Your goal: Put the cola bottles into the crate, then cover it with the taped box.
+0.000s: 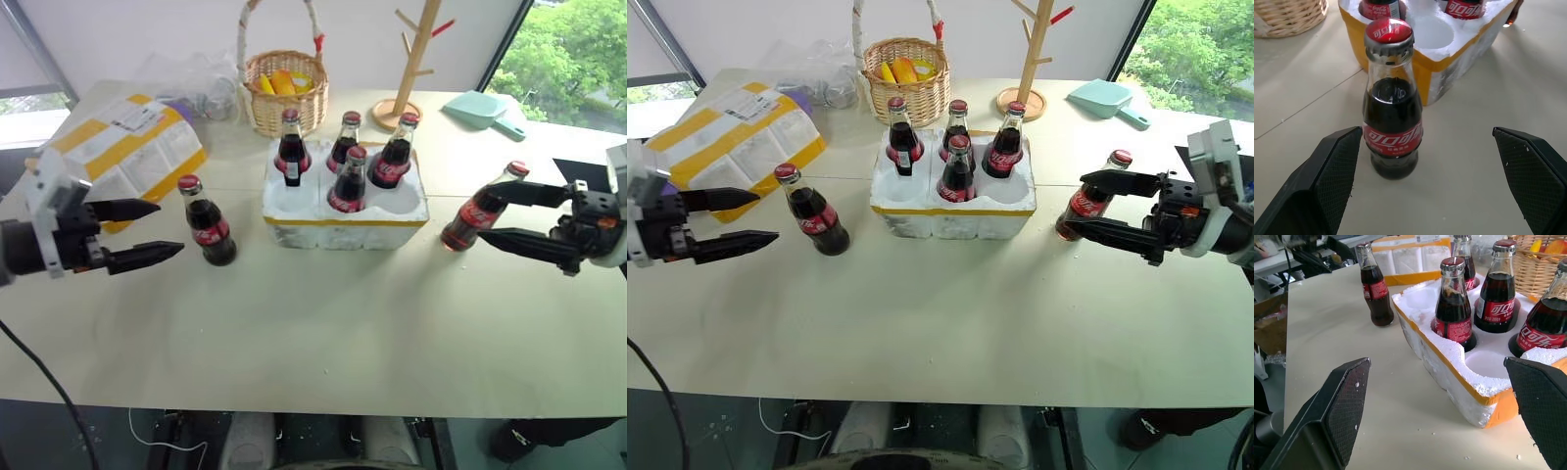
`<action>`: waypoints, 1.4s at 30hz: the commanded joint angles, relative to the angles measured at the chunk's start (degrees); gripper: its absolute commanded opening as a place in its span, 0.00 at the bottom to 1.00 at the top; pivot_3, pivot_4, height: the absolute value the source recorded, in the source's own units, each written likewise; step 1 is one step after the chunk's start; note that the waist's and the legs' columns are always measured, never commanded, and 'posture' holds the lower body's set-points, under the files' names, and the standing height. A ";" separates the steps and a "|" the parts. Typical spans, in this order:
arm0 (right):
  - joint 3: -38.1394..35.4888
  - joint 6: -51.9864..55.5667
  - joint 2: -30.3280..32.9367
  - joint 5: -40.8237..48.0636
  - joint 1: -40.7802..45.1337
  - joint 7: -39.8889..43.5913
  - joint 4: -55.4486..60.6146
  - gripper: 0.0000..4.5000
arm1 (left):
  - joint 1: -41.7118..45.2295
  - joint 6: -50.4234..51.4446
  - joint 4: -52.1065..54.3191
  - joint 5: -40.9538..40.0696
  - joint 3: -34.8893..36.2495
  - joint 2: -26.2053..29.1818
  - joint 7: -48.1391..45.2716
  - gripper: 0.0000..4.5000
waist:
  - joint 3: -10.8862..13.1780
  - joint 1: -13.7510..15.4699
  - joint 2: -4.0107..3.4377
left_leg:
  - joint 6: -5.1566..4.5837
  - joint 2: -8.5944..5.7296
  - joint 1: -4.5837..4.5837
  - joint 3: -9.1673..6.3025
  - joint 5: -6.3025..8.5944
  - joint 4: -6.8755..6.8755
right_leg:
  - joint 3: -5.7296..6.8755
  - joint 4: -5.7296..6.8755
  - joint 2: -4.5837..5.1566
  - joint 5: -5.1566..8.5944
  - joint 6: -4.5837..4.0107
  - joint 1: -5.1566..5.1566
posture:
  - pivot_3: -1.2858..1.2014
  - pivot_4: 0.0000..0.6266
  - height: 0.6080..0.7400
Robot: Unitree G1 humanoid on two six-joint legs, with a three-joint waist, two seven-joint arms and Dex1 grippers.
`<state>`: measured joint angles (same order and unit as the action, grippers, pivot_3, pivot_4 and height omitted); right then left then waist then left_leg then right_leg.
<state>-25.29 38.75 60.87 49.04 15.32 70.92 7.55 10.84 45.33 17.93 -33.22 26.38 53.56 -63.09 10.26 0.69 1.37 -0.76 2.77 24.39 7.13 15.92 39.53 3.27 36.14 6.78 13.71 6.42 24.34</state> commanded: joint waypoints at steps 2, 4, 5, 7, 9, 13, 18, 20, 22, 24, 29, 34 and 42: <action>-2.11 -0.66 1.12 0.05 0.49 1.37 0.35 1.00 | 1.43 -6.12 -1.67 3.98 -3.86 -3.08 6.52 0.99 | 0.00 -0.02 0.00 | -0.01 0.00 0.00 0.00 0.00 0.00 | 0.00 0.02 -0.02 -0.01 -0.01 0.00 | 0.52 0.24 1.00; -2.83 0.16 1.47 0.50 0.54 1.38 0.66 1.00 | 2.20 -8.20 -3.11 4.65 -5.42 -5.10 8.33 0.99 | 0.00 -0.04 0.00 | -0.03 0.01 0.00 0.02 0.02 0.00 | 0.00 0.01 -0.02 -0.01 -0.01 0.01 | 0.52 0.24 1.00; -3.11 0.59 1.61 0.73 0.55 1.26 0.93 1.00 | 3.06 -8.66 -4.19 4.78 -6.28 -6.18 9.31 0.99 | 0.00 -0.04 0.00 | -0.03 0.01 0.00 0.03 0.02 0.00 | 0.00 0.01 -0.02 -0.01 -0.01 0.01 | 0.52 0.24 1.00; -3.55 1.40 1.85 1.02 0.35 0.98 1.72 1.00 | 4.69 -9.83 -6.52 5.57 -7.91 -7.84 10.81 0.99 | 0.00 0.01 0.00 | -0.04 0.01 -0.01 0.04 0.02 0.00 | 0.00 0.01 -0.02 -0.02 -0.02 0.01 | 0.52 0.24 1.00; -4.13 2.16 2.13 1.39 -0.07 0.95 2.66 1.00 | 5.96 -10.82 -8.66 6.36 -9.26 -8.73 11.69 0.99 | 0.00 0.03 0.00 | -0.04 0.01 -0.01 0.03 0.02 0.00 | 0.01 0.01 -0.02 -0.03 -0.02 0.01 | 0.52 0.24 1.00; -5.68 4.33 2.90 3.08 -0.28 0.82 4.70 1.00 | 7.92 -12.62 -11.58 6.65 -11.50 -10.07 11.60 0.99 | 0.00 -0.01 0.00 | -0.04 0.02 -0.01 0.04 0.02 0.00 | 0.01 0.00 -0.02 -0.03 -0.02 0.01 | 0.52 0.24 1.00; -6.53 5.85 3.13 4.24 -0.22 -0.32 6.38 1.00 | 9.31 -13.91 -14.14 7.01 -14.04 -10.44 10.57 0.99 | 0.00 -0.03 0.00 | -0.05 0.03 -0.01 0.04 0.03 0.00 | 0.01 0.01 -0.02 -0.03 -0.02 0.01 | 0.52 0.24 1.00; -6.87 6.36 3.21 4.69 -0.62 -0.55 7.39 1.00 | 9.68 -14.49 -15.09 7.24 -14.83 -10.72 10.56 0.99 | 0.00 -0.03 0.00 | -0.05 0.03 -0.01 0.04 0.03 0.00 | 0.01 0.01 -0.02 -0.03 -0.02 0.01 | 0.52 0.24 1.00; -7.24 6.85 3.28 5.19 -0.98 -0.65 8.42 1.00 | 9.95 -14.80 -15.75 7.20 -15.11 -11.02 10.70 0.99 | 0.00 -0.03 0.00 | -0.05 0.03 -0.01 0.04 0.03 0.00 | 0.01 0.01 -0.02 -0.03 -0.02 0.02 | 0.52 0.24 1.00; -7.71 7.60 3.34 6.03 -1.08 -1.05 9.59 1.00 | 10.03 -14.78 -15.92 6.81 -15.07 -11.31 10.74 0.88 | 0.00 -0.01 0.01 | -0.05 0.04 -0.01 0.04 0.03 0.00 | 0.01 0.01 -0.02 -0.03 -0.02 0.02 | 0.52 0.24 1.00; -7.67 8.70 3.38 7.38 -0.48 -2.52 11.22 1.00 | 10.31 -12.58 -14.34 5.79 -15.03 -10.09 10.35 0.62 | 0.00 -0.01 0.00 | -0.06 0.04 0.00 0.03 0.03 0.00 | 0.00 0.01 0.00 -0.03 -0.02 0.01 | 0.52 0.24 1.00; -7.02 9.06 3.52 8.06 0.47 -3.77 11.55 1.00 | 16.11 -4.15 -11.16 -1.13 -12.05 -5.14 6.95 0.62 | 0.03 -0.02 0.06 | -0.06 0.04 0.03 0.02 0.03 0.00 | 0.01 0.01 -0.01 -0.03 -0.02 0.06 | 0.52 0.24 1.00; -5.73 10.96 2.99 9.80 1.76 -6.43 11.69 1.00 | 42.46 6.13 -18.48 -9.90 -14.47 -3.67 2.65 0.62 | 0.10 0.04 0.18 | 0.06 -0.02 0.17 0.00 -0.04 0.17 | 0.03 -0.03 -0.02 -0.03 0.00 0.01 | 0.52 0.24 1.00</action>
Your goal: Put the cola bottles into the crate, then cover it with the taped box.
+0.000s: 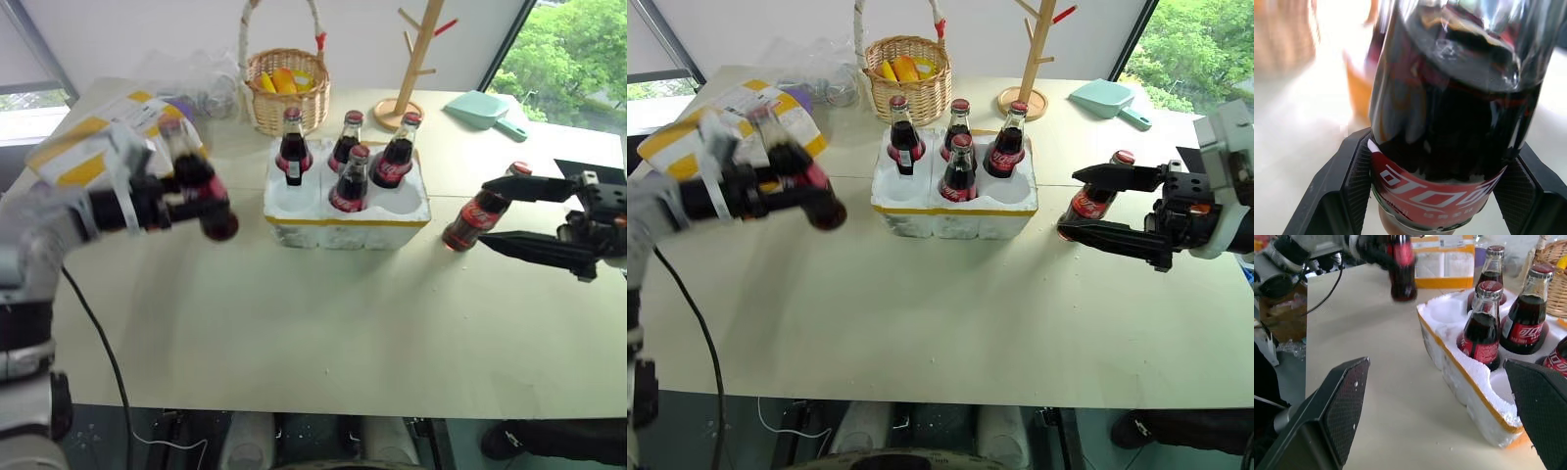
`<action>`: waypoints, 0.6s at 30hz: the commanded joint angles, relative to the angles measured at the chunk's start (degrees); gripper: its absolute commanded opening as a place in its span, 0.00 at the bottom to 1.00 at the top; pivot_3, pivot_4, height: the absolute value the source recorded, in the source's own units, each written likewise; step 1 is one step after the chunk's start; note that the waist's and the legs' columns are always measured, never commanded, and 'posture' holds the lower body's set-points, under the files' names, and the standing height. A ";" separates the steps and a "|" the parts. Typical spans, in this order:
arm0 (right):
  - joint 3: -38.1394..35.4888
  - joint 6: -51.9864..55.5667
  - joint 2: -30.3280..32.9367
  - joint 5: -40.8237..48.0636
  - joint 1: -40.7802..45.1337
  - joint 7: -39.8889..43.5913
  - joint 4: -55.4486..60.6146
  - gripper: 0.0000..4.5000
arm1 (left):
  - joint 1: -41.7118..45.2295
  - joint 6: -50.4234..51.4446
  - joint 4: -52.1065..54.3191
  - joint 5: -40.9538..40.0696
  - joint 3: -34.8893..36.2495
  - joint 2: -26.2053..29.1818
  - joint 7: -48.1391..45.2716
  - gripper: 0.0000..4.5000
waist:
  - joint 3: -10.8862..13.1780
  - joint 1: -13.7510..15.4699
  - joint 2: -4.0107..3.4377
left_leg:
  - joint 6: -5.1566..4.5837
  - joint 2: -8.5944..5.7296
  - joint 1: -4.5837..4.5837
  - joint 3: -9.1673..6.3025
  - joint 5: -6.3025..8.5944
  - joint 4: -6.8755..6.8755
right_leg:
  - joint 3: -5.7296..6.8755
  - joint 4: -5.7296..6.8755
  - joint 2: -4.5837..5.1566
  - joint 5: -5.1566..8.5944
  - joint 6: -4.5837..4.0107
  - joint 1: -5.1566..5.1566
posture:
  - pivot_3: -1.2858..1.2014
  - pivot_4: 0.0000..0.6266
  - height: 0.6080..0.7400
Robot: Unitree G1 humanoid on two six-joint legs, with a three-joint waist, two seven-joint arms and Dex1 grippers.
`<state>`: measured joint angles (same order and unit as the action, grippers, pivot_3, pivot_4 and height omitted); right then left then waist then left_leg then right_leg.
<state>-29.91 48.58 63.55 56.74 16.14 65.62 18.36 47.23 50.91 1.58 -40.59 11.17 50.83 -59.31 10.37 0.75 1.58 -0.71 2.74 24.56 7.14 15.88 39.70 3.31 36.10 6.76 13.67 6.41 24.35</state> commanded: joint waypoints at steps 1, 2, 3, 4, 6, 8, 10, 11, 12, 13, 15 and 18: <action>-1.21 2.08 0.28 2.94 0.98 -1.74 0.75 1.00 | 8.73 0.73 -3.29 -2.40 -0.43 -2.00 -1.38 0.62 | -0.02 -0.03 -0.03 | 0.01 -0.01 -0.01 0.02 -0.01 0.02 | 0.00 0.01 0.00 0.00 0.01 -0.01 | 0.52 0.24 1.00; -1.30 2.75 0.27 3.52 1.01 -2.17 0.68 1.00 | 10.28 0.87 -4.01 -2.26 -1.21 -2.64 -1.61 0.62 | -0.02 -0.03 -0.04 | 0.02 -0.01 -0.03 0.03 -0.01 0.02 | 0.00 0.02 0.00 0.00 0.02 -0.01 | 0.52 0.24 1.00; -1.59 2.30 -0.01 3.23 0.73 -2.51 1.20 1.00 | 11.70 -0.53 -4.93 -0.74 -3.40 -3.73 -2.42 0.62 | -0.04 -0.06 -0.07 | 0.03 -0.01 -0.05 0.03 -0.02 0.01 | 0.00 0.02 0.00 0.00 0.02 -0.01 | 0.52 0.24 1.00; -1.80 1.50 -0.33 2.56 0.36 -3.00 1.97 1.00 | 12.80 -2.40 -6.21 1.27 -5.86 -4.84 -3.37 0.62 | -0.05 -0.04 -0.09 | 0.03 0.00 -0.08 0.03 -0.02 0.01 | 0.00 0.05 -0.01 0.01 0.03 -0.02 | 0.52 0.24 1.00; -2.41 0.93 -0.79 2.25 -0.44 -3.88 3.09 1.00 | 13.77 -7.14 -9.14 5.78 -10.29 -6.48 -5.52 0.62 | -0.05 -0.02 -0.10 | 0.03 0.00 -0.09 0.04 -0.02 0.01 | 0.00 0.08 -0.04 0.01 0.03 -0.02 | 0.52 0.24 1.00; -3.24 1.18 -1.03 2.71 -1.14 -4.48 3.71 1.00 | 14.04 -10.39 -11.44 8.56 -12.88 -7.57 -7.18 0.62 | -0.04 -0.07 -0.08 | 0.03 0.01 -0.08 0.04 -0.02 0.02 | 0.00 0.08 -0.04 0.01 0.03 -0.02 | 0.52 0.24 1.00; -4.11 1.37 -1.25 3.14 -1.87 -4.94 4.16 1.00 | 14.40 -13.23 -14.16 10.84 -14.90 -9.24 -8.39 0.62 | -0.01 -0.09 -0.04 | 0.04 0.01 -0.06 0.05 -0.02 0.03 | 0.00 0.07 -0.04 0.01 0.03 0.01 | 0.52 0.24 1.00; -4.41 1.38 -1.35 3.29 -2.16 -5.15 4.31 1.00 | 14.59 -14.59 -15.65 11.95 -15.72 -10.21 -8.82 0.62 | -0.01 -0.02 -0.04 | 0.04 0.01 -0.03 0.05 -0.02 0.03 | 0.00 0.06 -0.04 0.01 0.03 0.04 | 0.52 0.24 1.00; -4.56 1.37 -1.50 3.40 -2.38 -5.44 4.47 1.00 | 14.76 -15.93 -17.37 12.89 -16.38 -11.43 -9.06 0.62 | -0.01 -0.01 -0.04 | 0.04 0.01 0.01 0.05 -0.02 0.03 | 0.00 0.05 -0.04 0.01 0.03 0.07 | 0.52 0.24 1.00; -4.66 1.32 -1.65 3.45 -2.56 -5.64 4.60 1.00 | 14.95 -16.90 -18.87 13.56 -16.76 -12.64 -9.13 0.62 | -0.01 0.00 -0.04 | 0.04 0.01 0.03 0.05 -0.02 0.03 | 0.00 0.04 -0.04 0.01 0.03 0.07 | 0.52 0.24 1.00; -4.70 1.27 -2.03 3.57 -2.80 -6.20 4.87 1.00 | 15.33 -18.38 -21.48 14.74 -17.16 -15.18 -9.05 0.62 | -0.01 0.14 -0.04 | 0.03 0.01 0.03 0.05 -0.02 0.04 | 0.00 0.04 -0.04 0.01 0.03 0.07 | 0.52 0.24 1.00; -4.71 1.24 -2.56 3.87 -3.16 -6.95 5.44 1.00 | 15.56 -19.80 -23.70 16.31 -17.40 -17.63 -9.30 0.62 | 0.00 0.04 -0.03 | 0.00 0.01 0.08 0.02 0.00 0.12 | 0.00 0.03 -0.03 0.00 0.03 0.06 | 0.52 0.24 1.00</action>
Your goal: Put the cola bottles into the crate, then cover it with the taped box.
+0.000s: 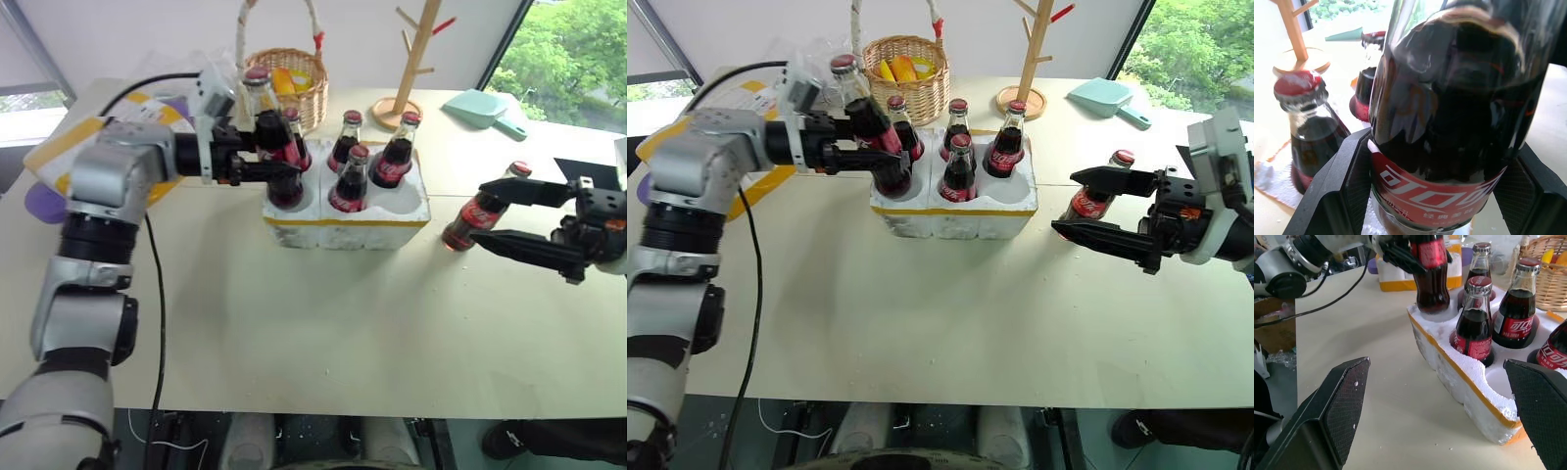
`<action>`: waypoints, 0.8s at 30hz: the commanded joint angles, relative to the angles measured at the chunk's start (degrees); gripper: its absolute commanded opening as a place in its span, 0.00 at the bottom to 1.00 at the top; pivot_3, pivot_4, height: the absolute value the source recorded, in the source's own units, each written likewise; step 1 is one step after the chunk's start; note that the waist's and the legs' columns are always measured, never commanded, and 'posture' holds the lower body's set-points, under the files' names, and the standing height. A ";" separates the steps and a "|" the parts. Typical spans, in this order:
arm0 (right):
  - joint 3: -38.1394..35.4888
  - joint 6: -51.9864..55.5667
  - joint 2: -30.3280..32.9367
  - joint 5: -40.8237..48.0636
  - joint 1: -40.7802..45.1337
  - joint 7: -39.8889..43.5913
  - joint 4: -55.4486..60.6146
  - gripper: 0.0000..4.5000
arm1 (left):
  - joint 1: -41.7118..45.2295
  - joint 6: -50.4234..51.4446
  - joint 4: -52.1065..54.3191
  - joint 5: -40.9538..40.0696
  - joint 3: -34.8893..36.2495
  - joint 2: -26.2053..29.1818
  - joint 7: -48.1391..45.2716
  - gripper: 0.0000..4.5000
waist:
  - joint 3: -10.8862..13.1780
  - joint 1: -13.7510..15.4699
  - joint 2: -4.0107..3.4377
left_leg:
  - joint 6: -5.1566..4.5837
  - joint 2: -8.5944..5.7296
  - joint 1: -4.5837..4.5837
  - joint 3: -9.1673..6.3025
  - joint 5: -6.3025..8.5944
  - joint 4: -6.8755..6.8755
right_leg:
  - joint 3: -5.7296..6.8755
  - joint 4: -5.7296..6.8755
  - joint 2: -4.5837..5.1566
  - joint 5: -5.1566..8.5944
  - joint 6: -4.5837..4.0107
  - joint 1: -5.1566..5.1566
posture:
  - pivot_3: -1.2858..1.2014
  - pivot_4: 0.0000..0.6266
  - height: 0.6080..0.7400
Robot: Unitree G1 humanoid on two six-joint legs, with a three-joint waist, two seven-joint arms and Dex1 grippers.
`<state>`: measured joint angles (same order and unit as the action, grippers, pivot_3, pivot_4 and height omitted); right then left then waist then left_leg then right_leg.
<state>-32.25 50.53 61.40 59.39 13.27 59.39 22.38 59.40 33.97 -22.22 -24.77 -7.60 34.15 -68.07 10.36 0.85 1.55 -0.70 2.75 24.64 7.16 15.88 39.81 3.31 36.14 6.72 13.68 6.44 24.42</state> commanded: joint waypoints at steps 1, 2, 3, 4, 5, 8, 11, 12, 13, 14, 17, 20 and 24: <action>-2.41 -0.73 -0.57 1.32 -0.46 -0.87 1.60 1.00 | 3.35 -2.97 -0.17 0.84 1.33 -1.44 -0.69 0.62 | 0.00 -0.09 0.00 | -0.03 0.00 0.02 -0.01 0.01 0.04 | 0.00 0.00 0.00 0.00 0.00 0.00 | 0.52 0.24 1.00; -2.40 -0.78 -0.72 1.39 -0.61 -1.06 1.79 1.00 | 3.22 -3.15 -0.26 1.12 1.29 -1.71 -0.91 0.62 | 0.00 -0.10 0.00 | -0.04 0.00 0.05 -0.02 0.02 0.05 | 0.00 0.00 0.00 -0.01 0.01 0.02 | 0.52 0.24 1.00; -2.38 -0.85 -0.79 1.45 -0.72 -1.21 1.92 1.00 | 3.14 -3.29 -0.33 1.35 1.33 -1.86 -1.12 0.62 | 0.00 -0.10 0.00 | -0.05 0.00 0.06 -0.03 0.03 0.06 | 0.00 0.00 0.00 -0.01 0.02 0.02 | 0.52 0.24 1.00; -2.21 -1.09 -1.00 1.40 -0.79 -1.47 2.12 1.00 | 2.50 -3.63 -0.06 1.98 0.87 -1.66 -1.72 0.62 | 0.00 -0.10 0.00 | -0.05 0.00 0.06 -0.03 0.03 0.06 | 0.00 0.00 0.00 -0.01 0.02 0.02 | 0.52 0.24 1.00; -2.07 -1.28 -1.28 1.46 -0.79 -1.76 2.29 1.00 | 1.85 -4.01 0.13 2.63 0.40 -1.36 -2.24 0.62 | 0.00 -0.09 0.00 | -0.05 0.00 0.06 -0.03 0.03 0.06 | 0.00 0.01 0.00 -0.01 0.02 0.02 | 0.52 0.24 1.00; -2.14 -1.66 -2.03 1.75 -0.92 -2.27 2.68 1.00 | 0.41 -4.47 0.40 4.57 -0.64 -0.59 -3.02 0.62 | 0.00 -0.07 0.00 | -0.06 0.00 0.06 -0.05 0.03 0.08 | 0.00 0.02 0.00 -0.02 0.03 0.02 | 0.52 0.24 1.00; -1.74 -2.34 -2.67 1.55 -1.49 -2.38 3.24 1.00 | -2.07 -6.71 0.78 7.78 -2.14 0.69 -3.27 0.62 | 0.00 -0.11 0.00 | -0.10 0.00 0.06 -0.05 0.06 0.08 | 0.00 0.02 0.00 -0.02 0.03 0.02 | 0.52 0.24 1.00; -1.50 -2.60 -2.85 1.39 -1.55 -2.35 3.18 1.00 | -3.02 -7.23 0.91 8.66 -2.57 0.96 -2.97 0.62 | -0.01 -0.19 -0.02 | -0.11 0.00 0.06 -0.06 0.06 0.08 | 0.00 0.02 0.00 -0.02 0.03 0.02 | 0.52 0.24 1.00; -1.18 -2.88 -2.99 1.11 -1.49 -2.25 2.95 1.00 | -3.97 -7.66 0.84 9.37 -2.76 0.97 -2.26 0.62 | -0.02 -0.29 -0.04 | -0.11 0.01 0.05 -0.06 0.06 0.08 | 0.00 0.02 0.00 -0.02 0.03 0.02 | 0.52 0.24 1.00; -0.92 -3.08 -3.07 0.90 -1.41 -2.18 2.70 1.00 | -4.64 -7.67 0.70 9.92 -2.81 0.90 -1.55 0.62 | -0.02 -0.40 -0.04 | -0.11 0.02 0.04 -0.05 0.06 0.08 | 0.00 0.03 0.00 -0.02 0.03 0.02 | 0.52 0.24 1.00; -0.34 -3.52 -3.10 0.62 -1.15 -2.05 2.19 1.00 | -5.76 -7.59 0.42 10.55 -2.14 0.69 0.15 0.85 | -0.06 -0.71 -0.10 | -0.30 0.05 -0.03 -0.03 0.17 0.08 | 0.00 0.07 -0.01 -0.02 0.03 0.01 | 0.52 0.24 1.00; 0.04 -3.85 -2.86 0.59 -0.95 -1.76 1.81 1.00 | -6.32 -6.69 1.70 9.93 -0.69 1.07 0.51 1.00 | -0.06 -0.49 -0.10 | -0.30 0.07 -0.05 -0.02 0.18 0.07 | 0.00 0.09 -0.02 -0.02 0.03 0.01 | 0.52 0.24 1.00; 0.25 -4.32 -2.39 0.26 -0.77 -1.04 1.12 1.00 | -7.23 -1.72 7.23 5.30 4.09 3.94 -0.45 1.00 | -0.06 -0.40 -0.11 | -0.32 0.06 -0.04 -0.01 0.18 0.10 | -0.02 0.08 0.00 -0.02 0.03 -0.01 | 0.52 0.24 1.00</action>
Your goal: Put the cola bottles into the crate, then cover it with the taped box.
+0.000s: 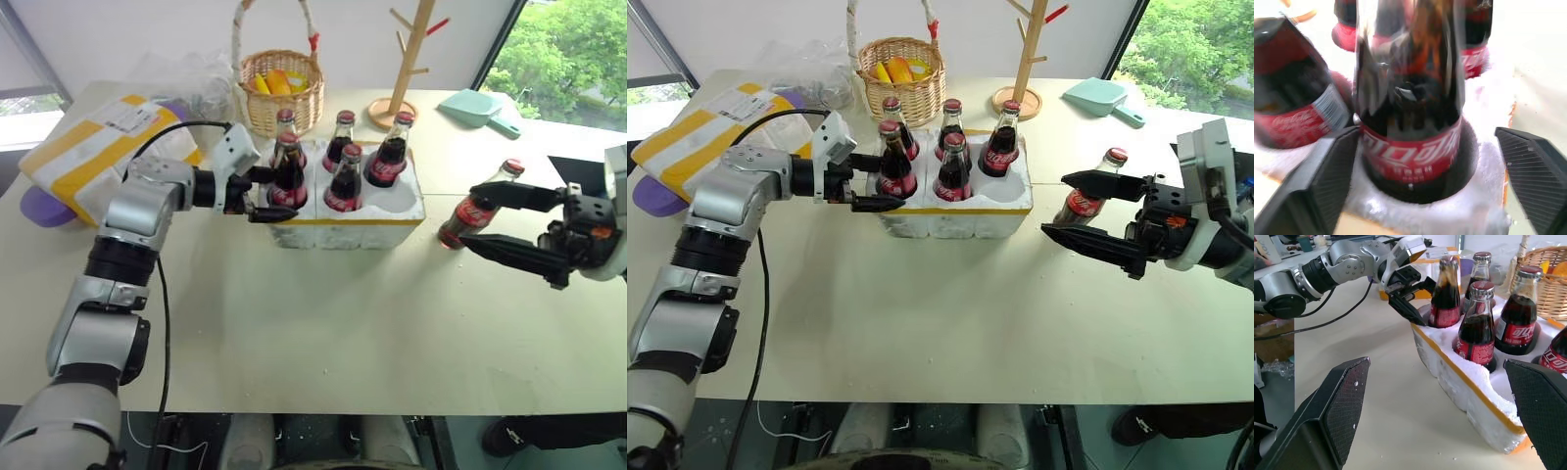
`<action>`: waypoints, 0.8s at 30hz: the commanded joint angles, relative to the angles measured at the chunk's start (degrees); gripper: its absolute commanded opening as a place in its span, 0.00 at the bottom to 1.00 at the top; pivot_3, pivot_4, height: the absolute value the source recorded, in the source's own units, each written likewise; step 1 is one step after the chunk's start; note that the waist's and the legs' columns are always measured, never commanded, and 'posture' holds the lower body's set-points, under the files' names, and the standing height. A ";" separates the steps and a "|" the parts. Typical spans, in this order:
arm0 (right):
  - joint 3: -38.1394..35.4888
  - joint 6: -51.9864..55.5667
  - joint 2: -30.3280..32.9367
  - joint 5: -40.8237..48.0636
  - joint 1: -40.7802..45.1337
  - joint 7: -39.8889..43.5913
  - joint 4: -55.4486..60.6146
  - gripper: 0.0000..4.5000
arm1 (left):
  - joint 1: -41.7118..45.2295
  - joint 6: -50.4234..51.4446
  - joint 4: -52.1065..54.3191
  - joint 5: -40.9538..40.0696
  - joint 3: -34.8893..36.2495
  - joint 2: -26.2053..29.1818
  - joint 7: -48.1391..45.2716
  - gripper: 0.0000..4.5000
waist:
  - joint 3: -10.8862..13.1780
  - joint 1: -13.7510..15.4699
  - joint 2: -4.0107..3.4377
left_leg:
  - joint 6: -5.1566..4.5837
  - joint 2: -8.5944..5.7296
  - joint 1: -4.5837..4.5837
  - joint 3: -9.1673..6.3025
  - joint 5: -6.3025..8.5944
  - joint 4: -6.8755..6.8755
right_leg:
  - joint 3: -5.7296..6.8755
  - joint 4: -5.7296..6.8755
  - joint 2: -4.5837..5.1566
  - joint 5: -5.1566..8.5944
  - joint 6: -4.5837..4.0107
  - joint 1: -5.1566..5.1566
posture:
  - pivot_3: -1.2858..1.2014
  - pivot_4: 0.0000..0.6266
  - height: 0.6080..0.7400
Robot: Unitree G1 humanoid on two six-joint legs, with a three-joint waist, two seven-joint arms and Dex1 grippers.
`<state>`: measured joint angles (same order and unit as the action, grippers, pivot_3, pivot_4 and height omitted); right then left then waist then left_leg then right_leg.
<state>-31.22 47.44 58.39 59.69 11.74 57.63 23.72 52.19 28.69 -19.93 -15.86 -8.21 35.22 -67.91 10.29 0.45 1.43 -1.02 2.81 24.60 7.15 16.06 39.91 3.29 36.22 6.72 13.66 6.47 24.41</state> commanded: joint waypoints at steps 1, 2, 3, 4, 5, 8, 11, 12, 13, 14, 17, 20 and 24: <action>-0.73 -1.39 0.73 -0.20 0.74 0.94 -0.39 1.00 | -0.40 4.85 6.56 -4.70 5.75 3.85 -1.02 1.00 | 0.00 0.01 0.00 | 0.00 0.00 0.00 -0.01 0.00 0.00 | 0.00 0.00 0.00 0.00 0.00 0.00 | 0.52 0.24 1.00; -0.68 -1.56 0.90 -0.41 0.72 1.23 -0.50 1.00 | -0.96 6.59 8.68 -6.01 7.08 5.38 -1.42 1.00 | 0.01 0.04 0.00 | 0.00 0.01 0.00 -0.02 0.00 0.00 | 0.00 0.00 0.00 0.00 0.00 0.00 | 0.52 0.24 1.00; -0.64 -1.71 1.04 -0.64 0.69 1.55 -0.65 1.00 | -1.48 8.34 10.59 -7.23 8.33 6.79 -1.68 1.00 | 0.01 0.08 0.00 | 0.00 0.01 0.01 -0.02 0.00 0.00 | 0.00 0.01 0.00 0.00 0.00 0.01 | 0.52 0.24 1.00; -0.65 -1.89 1.24 -0.92 0.68 2.01 -0.91 1.00 | -2.17 10.39 12.99 -8.84 9.93 8.67 -2.04 1.00 | 0.01 0.10 0.00 | 0.00 0.01 0.01 -0.02 0.00 0.00 | 0.00 0.01 0.00 0.00 0.00 0.01 | 0.52 0.24 1.00; -0.66 -2.04 1.41 -1.18 0.69 2.45 -1.16 1.00 | -2.88 12.27 15.20 -10.46 11.50 10.40 -2.38 1.00 | 0.01 0.10 0.00 | 0.00 0.01 0.01 -0.02 0.00 0.00 | 0.00 0.01 0.00 0.00 0.00 0.00 | 0.52 0.24 1.00; -0.62 -2.42 1.91 -1.84 0.89 3.77 -2.09 1.00 | -5.22 18.60 21.10 -16.40 17.27 16.16 -3.70 1.00 | 0.01 0.00 -0.01 | 0.00 0.02 0.01 -0.04 0.00 -0.01 | 0.00 -0.01 0.00 0.00 0.00 0.00 | 0.52 0.24 1.00; -0.12 -3.23 2.42 -2.91 1.20 5.22 -3.40 1.00 | -6.98 26.70 26.30 -25.22 25.44 21.84 -4.96 1.00 | 0.01 0.00 -0.01 | 0.00 0.03 0.00 -0.20 0.00 -0.01 | 0.00 0.00 0.00 0.01 0.00 -0.01 | 0.52 0.24 1.00; 0.11 -3.35 2.56 -3.08 1.55 5.53 -3.74 1.00 | -7.21 29.41 27.47 -28.21 28.01 23.28 -4.85 1.00 | 0.02 0.08 0.01 | 0.01 0.03 0.00 -0.23 0.00 -0.01 | 0.00 0.00 0.00 0.01 0.00 -0.02 | 0.52 0.24 1.00; 0.25 -3.44 2.69 -3.21 1.83 5.85 -4.07 1.00 | -7.43 31.49 28.51 -30.65 29.96 24.18 -4.33 1.00 | 0.02 0.15 0.00 | 0.01 0.02 0.00 -0.26 0.00 0.00 | 0.01 0.00 -0.01 0.01 0.00 -0.05 | 0.52 0.24 1.00; 0.49 -3.51 2.80 -3.35 2.23 6.10 -4.32 1.00 | -7.92 33.12 29.63 -32.65 31.60 24.89 -3.65 1.00 | 0.01 0.24 -0.01 | 0.01 0.02 0.00 -0.27 0.00 0.00 | 0.01 -0.02 0.00 0.01 0.00 -0.06 | 0.52 0.24 1.00; 1.09 -3.78 2.84 -3.88 3.09 6.68 -5.02 1.00 | -10.21 34.77 33.12 -35.25 33.47 25.15 -0.49 1.00 | 0.00 0.31 -0.03 | 0.01 -0.02 -0.08 -0.32 0.00 0.00 | 0.01 -0.03 0.01 0.02 0.01 -0.19 | 0.52 0.24 1.00; 0.98 -4.12 2.17 -4.99 3.08 5.62 -5.57 1.00 | -13.17 33.32 36.45 -35.81 32.47 23.27 2.59 1.00 | 0.00 0.27 -0.03 | 0.01 -0.03 -0.13 -0.33 -0.01 0.00 | 0.01 -0.03 0.00 0.02 0.00 -0.25 | 0.52 0.24 1.00; -2.99 -2.72 0.20 -5.99 -0.07 0.02 -5.89 1.00 | -14.13 33.02 39.13 -37.59 30.70 19.81 6.83 1.00 | 0.01 0.32 -0.01 | 0.20 -0.04 -0.11 -0.33 -0.11 0.02 | 0.02 -0.03 -0.01 0.02 0.00 -0.25 | 0.52 0.24 1.00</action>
<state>-30.56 44.71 59.01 54.06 12.46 59.53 17.72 37.84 62.62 17.13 -51.87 21.81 54.98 -62.53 10.30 0.76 1.42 -0.75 2.76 24.50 6.83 15.91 39.92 3.30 36.18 6.71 13.67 6.47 24.16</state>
